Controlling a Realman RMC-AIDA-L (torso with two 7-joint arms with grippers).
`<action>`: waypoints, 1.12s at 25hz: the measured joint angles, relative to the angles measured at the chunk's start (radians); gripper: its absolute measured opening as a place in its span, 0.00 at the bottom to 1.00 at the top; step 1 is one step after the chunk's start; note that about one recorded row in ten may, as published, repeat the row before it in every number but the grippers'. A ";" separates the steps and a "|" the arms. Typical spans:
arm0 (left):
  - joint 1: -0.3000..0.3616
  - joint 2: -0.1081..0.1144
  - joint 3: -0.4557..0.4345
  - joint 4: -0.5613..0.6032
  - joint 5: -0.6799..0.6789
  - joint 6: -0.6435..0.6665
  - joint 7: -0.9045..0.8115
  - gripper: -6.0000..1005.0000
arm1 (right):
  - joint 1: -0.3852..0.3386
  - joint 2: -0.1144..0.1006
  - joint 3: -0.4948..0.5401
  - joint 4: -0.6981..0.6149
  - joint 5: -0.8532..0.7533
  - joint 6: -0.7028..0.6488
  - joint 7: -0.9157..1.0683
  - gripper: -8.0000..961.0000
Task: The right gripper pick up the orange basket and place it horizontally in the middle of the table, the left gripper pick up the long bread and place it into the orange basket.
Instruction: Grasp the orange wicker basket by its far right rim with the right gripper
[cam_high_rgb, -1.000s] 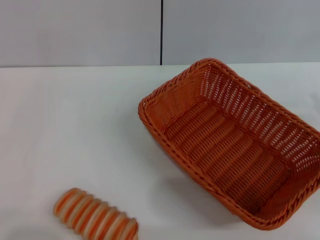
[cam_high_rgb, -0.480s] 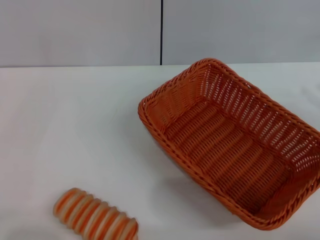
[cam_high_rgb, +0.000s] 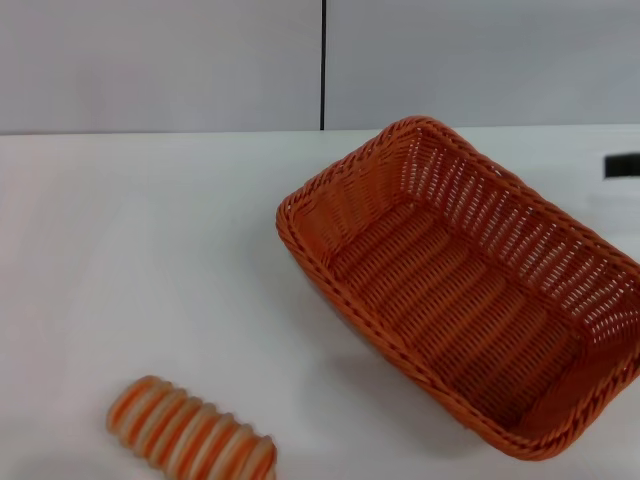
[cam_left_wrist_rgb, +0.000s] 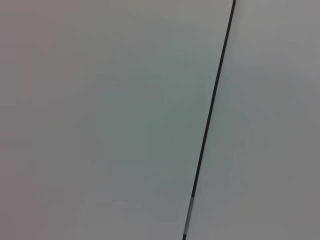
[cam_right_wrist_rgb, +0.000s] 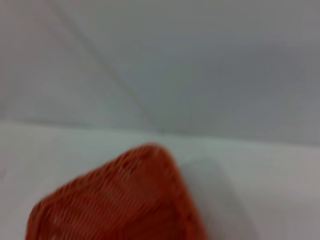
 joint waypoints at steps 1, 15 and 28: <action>0.002 -0.001 0.000 -0.001 0.000 -0.002 0.000 0.78 | 0.000 0.000 0.000 0.000 0.000 0.000 0.000 0.68; 0.033 -0.005 0.000 -0.008 0.000 -0.006 0.000 0.78 | 0.121 0.011 -0.091 0.198 -0.138 -0.105 -0.005 0.67; 0.029 -0.005 0.003 -0.011 0.003 -0.006 0.000 0.78 | 0.164 0.029 -0.096 0.347 -0.147 -0.208 -0.051 0.67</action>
